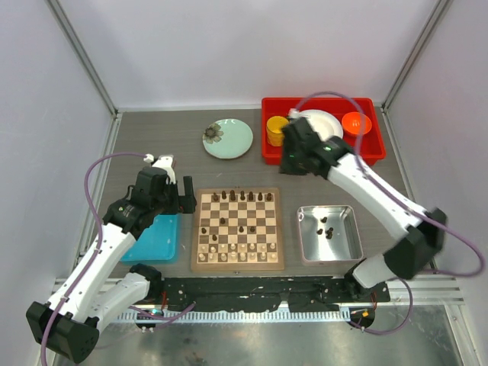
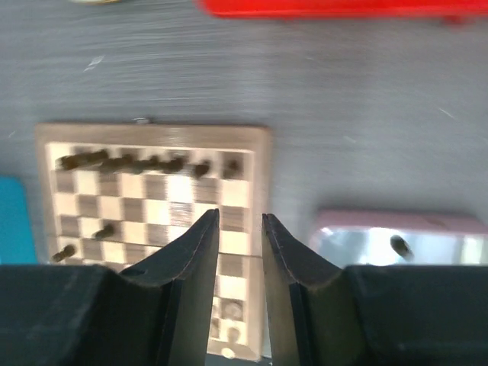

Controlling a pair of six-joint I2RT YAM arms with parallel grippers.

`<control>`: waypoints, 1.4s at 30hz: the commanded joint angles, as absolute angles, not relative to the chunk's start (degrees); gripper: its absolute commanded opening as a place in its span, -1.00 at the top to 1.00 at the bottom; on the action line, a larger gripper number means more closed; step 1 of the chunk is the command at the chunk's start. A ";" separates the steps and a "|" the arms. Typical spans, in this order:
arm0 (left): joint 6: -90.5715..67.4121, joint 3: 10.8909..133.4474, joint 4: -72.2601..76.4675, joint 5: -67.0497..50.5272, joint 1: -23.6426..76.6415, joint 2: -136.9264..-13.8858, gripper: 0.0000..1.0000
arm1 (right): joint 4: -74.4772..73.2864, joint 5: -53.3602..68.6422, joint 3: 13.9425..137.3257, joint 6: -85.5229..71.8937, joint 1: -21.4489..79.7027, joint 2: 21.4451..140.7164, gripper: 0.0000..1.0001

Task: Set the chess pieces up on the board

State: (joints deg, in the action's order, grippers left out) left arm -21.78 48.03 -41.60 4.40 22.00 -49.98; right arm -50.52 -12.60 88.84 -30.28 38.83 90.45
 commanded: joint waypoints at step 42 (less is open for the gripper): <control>-20.83 48.16 -39.81 3.16 21.71 -50.19 -0.99 | -44.56 -9.49 38.93 -44.56 13.80 62.67 0.24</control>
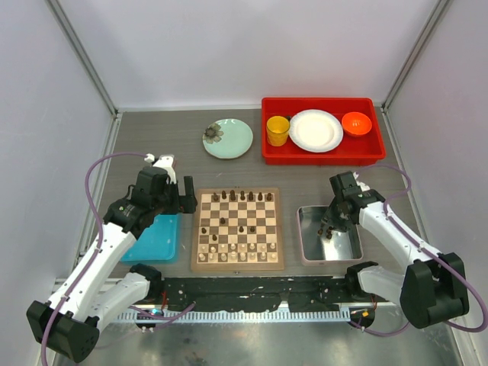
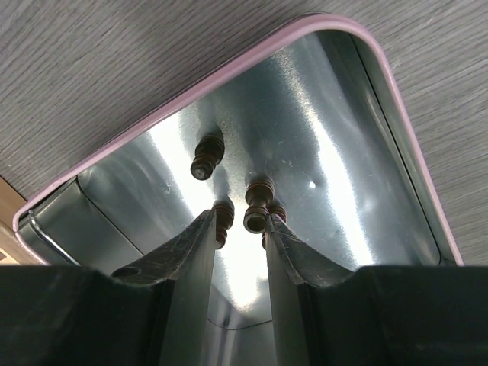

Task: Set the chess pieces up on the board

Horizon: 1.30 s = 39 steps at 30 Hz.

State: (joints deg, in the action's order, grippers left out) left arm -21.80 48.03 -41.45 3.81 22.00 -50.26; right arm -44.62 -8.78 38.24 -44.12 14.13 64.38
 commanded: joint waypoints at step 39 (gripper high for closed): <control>-20.83 48.16 -39.81 3.08 21.71 -50.01 -0.99 | -43.86 -10.11 38.06 -43.59 13.71 64.86 0.49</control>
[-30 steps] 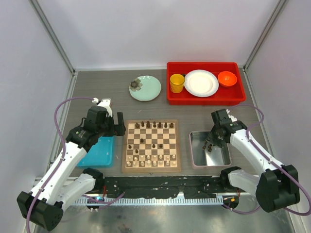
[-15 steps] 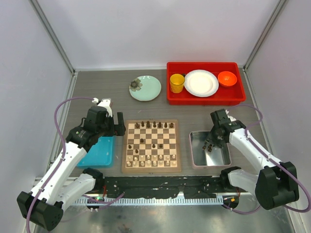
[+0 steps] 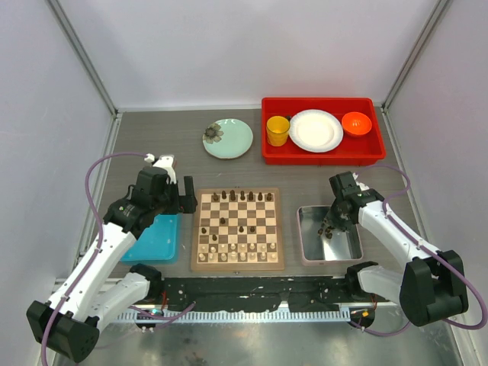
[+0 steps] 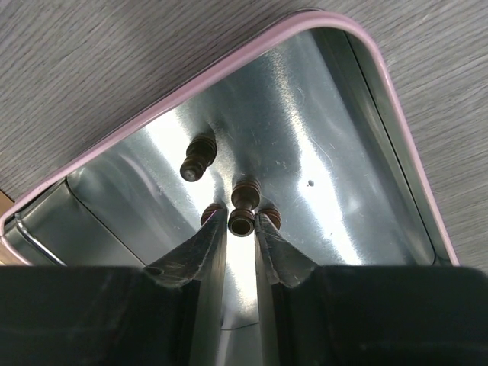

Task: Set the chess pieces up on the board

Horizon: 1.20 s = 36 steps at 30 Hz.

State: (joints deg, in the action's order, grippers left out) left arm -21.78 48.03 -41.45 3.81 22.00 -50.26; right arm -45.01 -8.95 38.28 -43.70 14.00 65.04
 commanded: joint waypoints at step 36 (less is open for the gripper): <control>-21.27 50.44 -41.48 2.81 21.71 -50.01 -0.99 | -49.93 -16.08 70.22 -41.05 34.35 73.98 0.98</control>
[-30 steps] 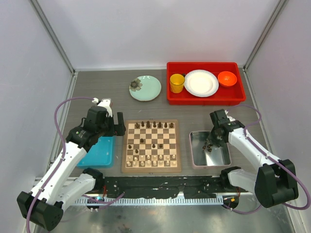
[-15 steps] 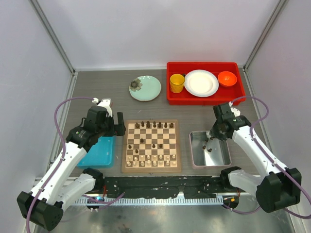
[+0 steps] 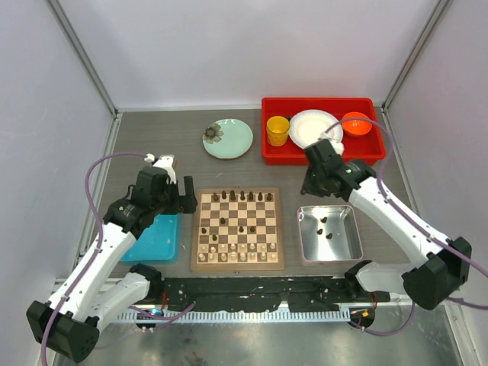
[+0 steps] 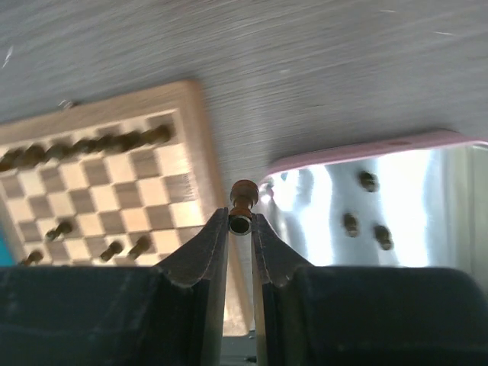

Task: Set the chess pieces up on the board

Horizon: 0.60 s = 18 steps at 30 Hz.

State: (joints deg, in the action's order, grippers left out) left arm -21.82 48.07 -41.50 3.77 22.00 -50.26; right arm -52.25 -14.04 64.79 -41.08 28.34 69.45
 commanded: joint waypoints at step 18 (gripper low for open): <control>-22.85 48.60 -41.13 2.64 21.80 -47.28 -0.99 | -42.72 -15.11 71.19 -39.11 45.35 86.48 0.98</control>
